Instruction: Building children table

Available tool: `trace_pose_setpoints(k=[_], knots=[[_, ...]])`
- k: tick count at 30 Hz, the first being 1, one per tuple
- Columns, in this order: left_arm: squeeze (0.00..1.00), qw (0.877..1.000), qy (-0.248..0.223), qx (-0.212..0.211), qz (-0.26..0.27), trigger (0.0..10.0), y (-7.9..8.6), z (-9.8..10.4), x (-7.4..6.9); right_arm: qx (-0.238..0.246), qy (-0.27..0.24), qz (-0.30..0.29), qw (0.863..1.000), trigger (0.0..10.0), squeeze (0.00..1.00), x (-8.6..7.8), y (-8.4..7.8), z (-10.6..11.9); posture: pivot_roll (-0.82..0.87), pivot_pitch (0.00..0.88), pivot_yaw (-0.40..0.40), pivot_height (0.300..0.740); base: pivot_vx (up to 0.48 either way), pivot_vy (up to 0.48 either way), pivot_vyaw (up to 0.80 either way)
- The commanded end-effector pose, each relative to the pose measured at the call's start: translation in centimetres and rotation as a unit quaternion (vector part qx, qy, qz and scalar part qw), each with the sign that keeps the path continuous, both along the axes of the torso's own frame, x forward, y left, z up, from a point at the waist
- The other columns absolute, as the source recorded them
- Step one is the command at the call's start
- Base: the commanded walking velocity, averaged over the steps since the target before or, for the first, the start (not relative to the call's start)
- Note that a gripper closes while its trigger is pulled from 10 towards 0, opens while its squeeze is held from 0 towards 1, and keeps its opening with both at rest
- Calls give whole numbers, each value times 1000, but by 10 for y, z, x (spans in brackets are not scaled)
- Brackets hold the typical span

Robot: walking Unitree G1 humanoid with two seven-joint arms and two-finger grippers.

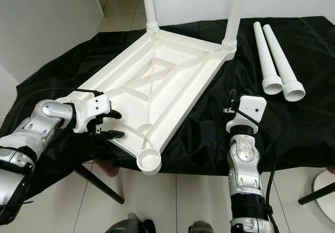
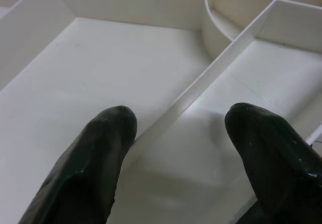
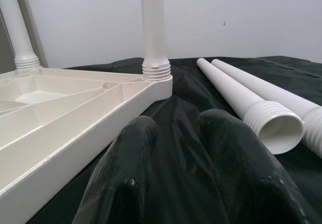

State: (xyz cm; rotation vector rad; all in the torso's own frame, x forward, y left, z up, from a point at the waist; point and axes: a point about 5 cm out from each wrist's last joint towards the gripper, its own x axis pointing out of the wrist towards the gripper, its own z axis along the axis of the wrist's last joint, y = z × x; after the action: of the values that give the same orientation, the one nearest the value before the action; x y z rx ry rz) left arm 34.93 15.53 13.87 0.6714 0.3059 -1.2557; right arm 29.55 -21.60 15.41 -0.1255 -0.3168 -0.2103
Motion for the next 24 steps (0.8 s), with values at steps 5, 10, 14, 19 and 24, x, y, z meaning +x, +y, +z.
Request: trace_pose_setpoints(k=[5, 10, 14, 19, 24], knots=[[0, 988, -80, 11, 130, 10000, 0, -6, 16, 3, 1, 4, 1000, 10000, 0, -1, 3, -2, -81, 47, 155, 740, 0, 0, 0], [0, 987, -85, 11, 134, 10000, -8, -6, 20, 2, 2, 4, 1000, 10000, 0, -1, 4, -2, -84, 50, 158, 740, 0, 0, 0], [0, 987, -87, 11, 138, 10000, -12, -6, 21, 3, 2, 4, 1000, 10000, 0, -2, 4, -2, -84, 55, 161, 740, 0, 0, 0], [0, 987, -83, 20, 136, 10000, -13, -10, 21, 4, 4, 2, 1000, 10000, 0, -4, 4, -4, -84, 63, 165, 740, 0, 0, 0], [0, 988, -76, 22, 135, 8000, -8, -11, 20, 5, 7, 0, 1000, 10000, 0, -5, 4, -5, -80, 70, 164, 740, 0, 0, 0]])
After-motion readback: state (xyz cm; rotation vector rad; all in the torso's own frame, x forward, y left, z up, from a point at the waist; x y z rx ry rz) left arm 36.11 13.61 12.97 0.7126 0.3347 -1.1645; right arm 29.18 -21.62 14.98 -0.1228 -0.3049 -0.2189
